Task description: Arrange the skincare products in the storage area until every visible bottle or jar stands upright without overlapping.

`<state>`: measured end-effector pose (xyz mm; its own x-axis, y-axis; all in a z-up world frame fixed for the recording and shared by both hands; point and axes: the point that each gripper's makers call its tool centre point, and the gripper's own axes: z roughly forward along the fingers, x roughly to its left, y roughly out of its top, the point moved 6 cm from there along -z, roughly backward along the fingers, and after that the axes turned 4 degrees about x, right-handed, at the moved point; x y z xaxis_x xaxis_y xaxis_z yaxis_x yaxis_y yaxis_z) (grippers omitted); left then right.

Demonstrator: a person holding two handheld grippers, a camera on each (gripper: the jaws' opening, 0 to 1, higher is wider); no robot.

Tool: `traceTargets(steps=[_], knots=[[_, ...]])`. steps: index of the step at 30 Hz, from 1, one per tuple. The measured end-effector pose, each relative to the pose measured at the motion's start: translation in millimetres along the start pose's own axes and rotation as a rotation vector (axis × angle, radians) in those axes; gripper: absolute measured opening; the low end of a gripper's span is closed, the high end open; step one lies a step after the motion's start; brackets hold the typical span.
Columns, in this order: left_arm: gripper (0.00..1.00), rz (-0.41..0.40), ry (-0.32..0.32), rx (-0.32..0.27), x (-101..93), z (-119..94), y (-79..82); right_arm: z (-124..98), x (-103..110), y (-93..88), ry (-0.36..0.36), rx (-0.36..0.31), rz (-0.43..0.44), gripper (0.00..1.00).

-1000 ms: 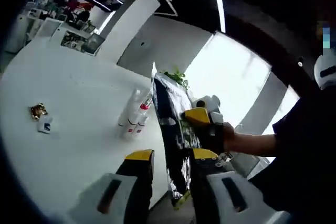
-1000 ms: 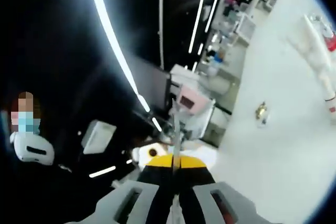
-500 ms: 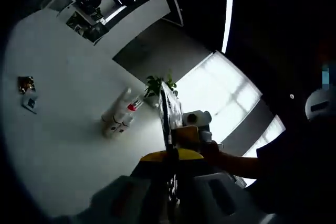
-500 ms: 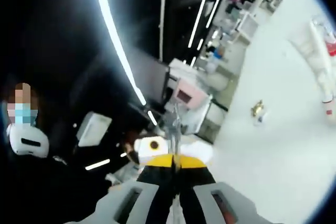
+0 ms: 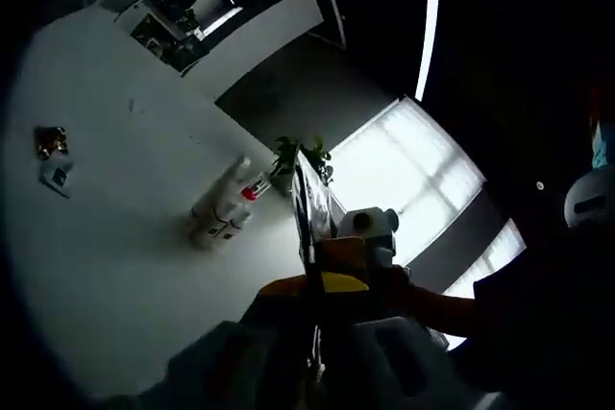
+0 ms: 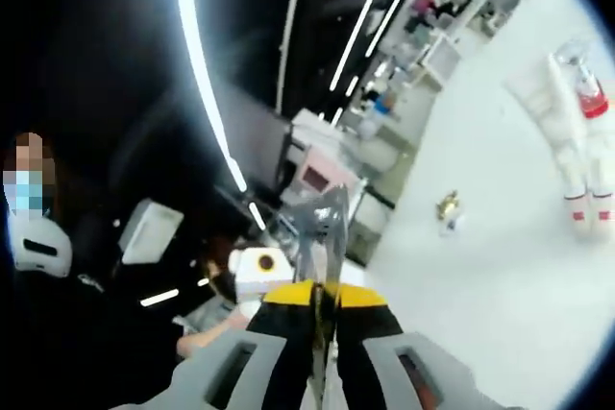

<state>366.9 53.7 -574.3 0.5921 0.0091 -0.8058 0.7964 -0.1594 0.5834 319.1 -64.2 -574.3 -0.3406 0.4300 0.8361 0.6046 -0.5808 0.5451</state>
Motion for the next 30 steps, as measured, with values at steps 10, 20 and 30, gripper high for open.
traceTargets(steps=[10, 20, 30], knots=[[0.00, -0.043, -0.002, -0.047, 4.6, 5, 4.5, -8, 2, -7.9, -0.029, -0.018, -0.056, 0.00], [0.16, 0.048, 0.069, 0.006, 5.9, 4, 2.7, -14, -4, -1.2, -0.054, -0.036, -0.049, 0.00], [0.04, 0.084, 0.107, 0.016, 8.4, -1, 4.5, -16, -6, -2.1, -0.058, -0.023, -0.035, 0.00]])
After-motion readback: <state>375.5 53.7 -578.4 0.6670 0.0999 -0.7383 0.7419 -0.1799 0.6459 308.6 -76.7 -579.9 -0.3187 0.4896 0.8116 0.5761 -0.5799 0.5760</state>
